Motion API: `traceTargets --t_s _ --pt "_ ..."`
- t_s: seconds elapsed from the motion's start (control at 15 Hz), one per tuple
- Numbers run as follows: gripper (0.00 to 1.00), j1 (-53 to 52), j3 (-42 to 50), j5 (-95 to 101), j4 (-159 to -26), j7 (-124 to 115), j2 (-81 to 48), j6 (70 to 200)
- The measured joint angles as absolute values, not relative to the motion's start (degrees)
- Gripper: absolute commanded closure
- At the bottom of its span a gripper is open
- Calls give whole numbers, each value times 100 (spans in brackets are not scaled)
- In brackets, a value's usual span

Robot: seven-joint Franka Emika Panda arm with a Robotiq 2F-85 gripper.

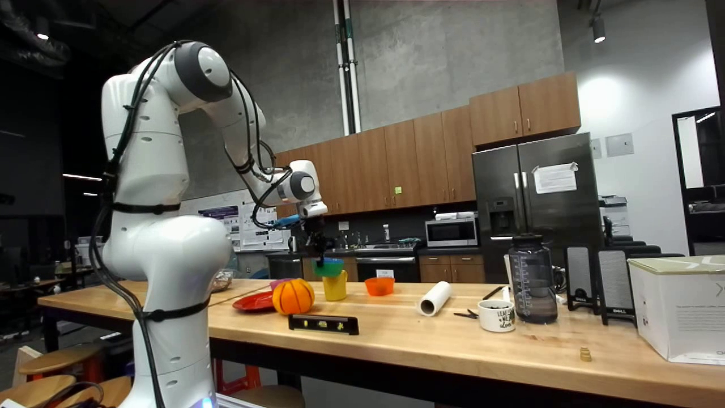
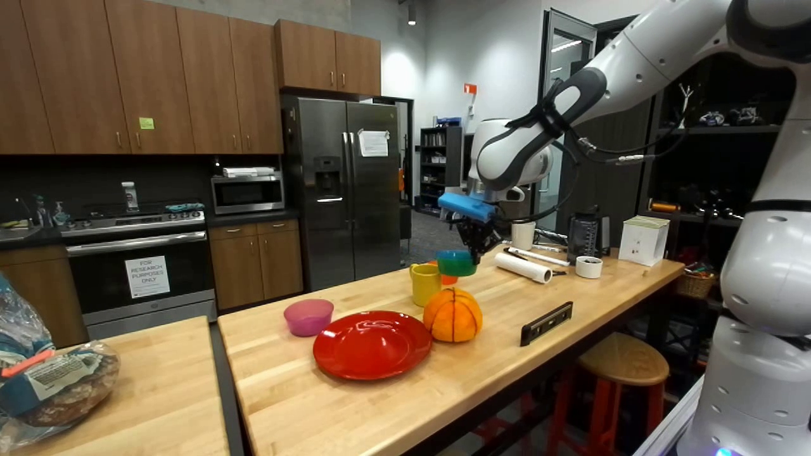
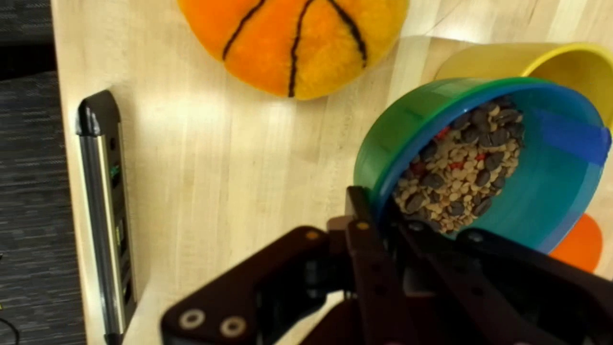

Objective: Shift the blue bowl to the right side of the basketball

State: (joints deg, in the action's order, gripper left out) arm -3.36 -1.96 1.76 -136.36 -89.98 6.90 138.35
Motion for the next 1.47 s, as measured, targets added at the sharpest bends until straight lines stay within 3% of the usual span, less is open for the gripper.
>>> traceTargets --t_s 0.67,1.47 --pt "98 -163 -295 83 -14721 -9603 993 14469" --pt "98 129 -506 1185 -14926 -11452 579 14599"
